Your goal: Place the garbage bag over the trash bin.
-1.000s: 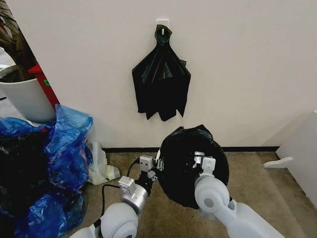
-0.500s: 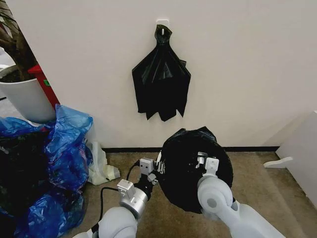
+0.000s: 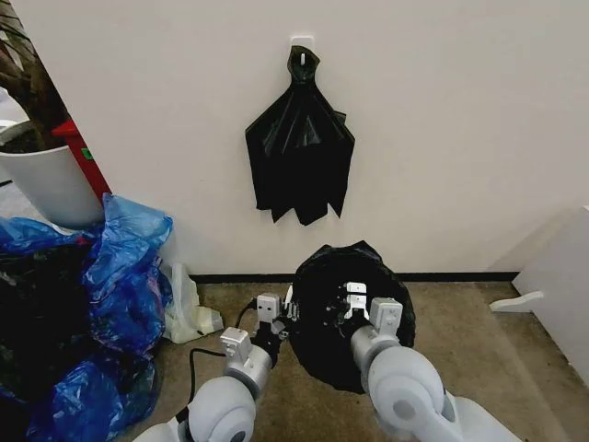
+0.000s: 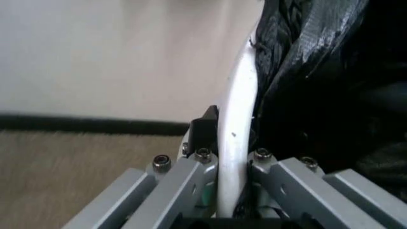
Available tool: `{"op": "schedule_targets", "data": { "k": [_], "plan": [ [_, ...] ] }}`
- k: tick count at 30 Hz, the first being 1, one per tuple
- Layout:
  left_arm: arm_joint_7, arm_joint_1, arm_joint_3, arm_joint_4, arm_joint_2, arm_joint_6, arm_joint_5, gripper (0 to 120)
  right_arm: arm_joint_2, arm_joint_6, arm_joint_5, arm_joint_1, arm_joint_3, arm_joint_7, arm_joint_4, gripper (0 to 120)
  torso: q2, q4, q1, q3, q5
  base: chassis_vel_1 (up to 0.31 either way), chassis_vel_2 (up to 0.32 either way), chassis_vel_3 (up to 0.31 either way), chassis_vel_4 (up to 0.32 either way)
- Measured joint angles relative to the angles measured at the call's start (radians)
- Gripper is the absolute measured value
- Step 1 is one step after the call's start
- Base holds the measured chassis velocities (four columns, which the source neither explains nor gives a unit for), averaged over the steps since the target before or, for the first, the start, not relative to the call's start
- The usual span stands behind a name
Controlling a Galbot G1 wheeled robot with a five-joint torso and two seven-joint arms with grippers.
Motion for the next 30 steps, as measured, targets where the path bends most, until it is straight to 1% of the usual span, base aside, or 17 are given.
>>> {"op": "schedule_targets", "data": {
  "k": [3, 5, 9, 12, 13, 15, 17, 19, 20, 21, 22, 24, 27, 28, 29, 30],
  "plan": [
    [-0.042, 0.002, -0.033, 0.008, -0.010, 0.025, -0.078, 1, -0.042, 0.003, -0.068, -0.110, 0.102, -0.144, 0.075, 0, 0.000, -0.0003, 0.000, 0.000, 0.0002, 0.000, 0.000, 0.000, 0.000],
    [-0.057, 0.002, -0.042, 0.010, -0.015, 0.036, -0.100, 1, -0.055, 0.009, -0.088, -0.141, 0.128, -0.175, 0.093, 0, 0.000, -0.0006, 0.000, 0.000, 0.0001, 0.000, 0.000, 0.000, 0.000],
    [-0.083, 0.003, -0.058, 0.011, -0.021, 0.054, -0.130, 1, -0.070, 0.017, -0.108, -0.176, 0.165, -0.200, 0.108, 0, 0.000, -0.0005, 0.000, 0.000, -0.0003, 0.000, 0.000, 0.000, 0.000],
    [-0.129, 0.018, -0.093, 0.001, -0.028, 0.095, -0.188, 1, -0.074, 0.021, -0.119, -0.216, 0.237, -0.216, 0.114, 0, 0.000, -0.0005, 0.000, 0.000, 0.0003, 0.000, 0.000, 0.000, 0.000],
    [-0.157, 0.037, -0.113, -0.013, -0.028, 0.117, -0.223, 1, -0.071, 0.013, -0.127, -0.224, 0.277, -0.216, 0.114, 1, 0.000, -0.0001, 0.000, 0.000, 0.0002, 0.000, 0.000, 0.000, 0.000],
    [-0.168, 0.046, -0.121, -0.018, -0.028, 0.123, -0.235, 1, -0.069, 0.011, -0.133, -0.228, 0.290, -0.216, 0.114, 3, 0.000, 0.0000, 0.000, 0.000, 0.0002, 0.000, 0.000, 0.000, 0.000],
    [-0.206, 0.097, -0.170, -0.032, -0.032, 0.146, -0.269, 1, -0.052, 0.021, -0.200, -0.247, 0.335, -0.227, 0.108, 15, 0.000, -0.0004, 0.000, 0.000, 0.0000, 0.000, 0.000, 0.000, 0.000],
    [-0.221, 0.126, -0.187, -0.036, -0.037, 0.153, -0.283, 1, -0.034, 0.060, -0.293, -0.271, 0.356, -0.267, 0.086, 21, 0.000, 0.0009, 0.000, 0.000, 0.0006, 0.000, 0.000, 0.000, 0.000],
    [-0.227, 0.130, -0.187, -0.032, -0.040, 0.157, -0.299, 1, -0.019, 0.093, -0.360, -0.300, 0.367, -0.292, 0.072, 26, 0.000, 0.0008, 0.000, 0.000, 0.0002, 0.000, 0.000, 0.000, 0.000],
    [-0.233, 0.129, -0.183, -0.024, -0.044, 0.161, -0.319, 1, 0.005, 0.153, -0.462, -0.345, 0.375, -0.325, 0.051, 31, 0.000, 0.0000, 0.000, 0.000, -0.0002, 0.000, 0.000, 0.000, 0.000],
    [-0.233, 0.129, -0.183, -0.024, -0.044, 0.161, -0.319, 1, 0.005, 0.153, -0.462, -0.345, 0.375, -0.325, 0.051, 31, 0.000, 0.0000, 0.000, 0.000, -0.0002, 0.000, 0.000, 0.000, 0.000],
    [-0.234, 0.115, -0.172, -0.001, -0.052, 0.165, -0.358, 1, 0.050, 0.258, -0.641, -0.408, 0.381, -0.380, 0.004, 39, 0.000, -0.0006, 0.000, 0.000, 0.0001, 0.000, 0.000, 0.000, 0.000],
    [-0.234, 0.094, -0.159, 0.022, -0.054, 0.178, -0.407, 1, 0.100, 0.330, -0.752, -0.457, 0.389, -0.405, -0.027, 51, 0.000, -0.0001, 0.000, 0.000, 0.0003, 0.000, 0.000, 0.000, 0.000],
    [-0.237, 0.088, -0.155, 0.028, -0.054, 0.184, -0.417, 1, 0.110, 0.338, -0.762, -0.467, 0.390, -0.404, -0.029, 55, 0.000, -0.0001, 0.000, 0.000, 0.0001, 0.000, 0.000, 0.000, 0.000],
    [-0.237, 0.088, -0.155, 0.028, -0.054, 0.184, -0.417, 1, 0.110, 0.338, -0.762, -0.467, 0.390, -0.404, -0.029, 55, 0.000, -0.0001, 0.000, 0.000, 0.0001, 0.000, 0.000, 0.000, 0.000],
    [-0.242, 0.079, -0.148, 0.036, -0.055, 0.192, -0.424, 1, 0.120, 0.344, -0.768, -0.475, 0.391, -0.402, -0.030, 61, 0.000, -0.0002, 0.000, 0.000, -0.0001, 0.000, 0.000, 0.000, 0.000]
  ]
}}
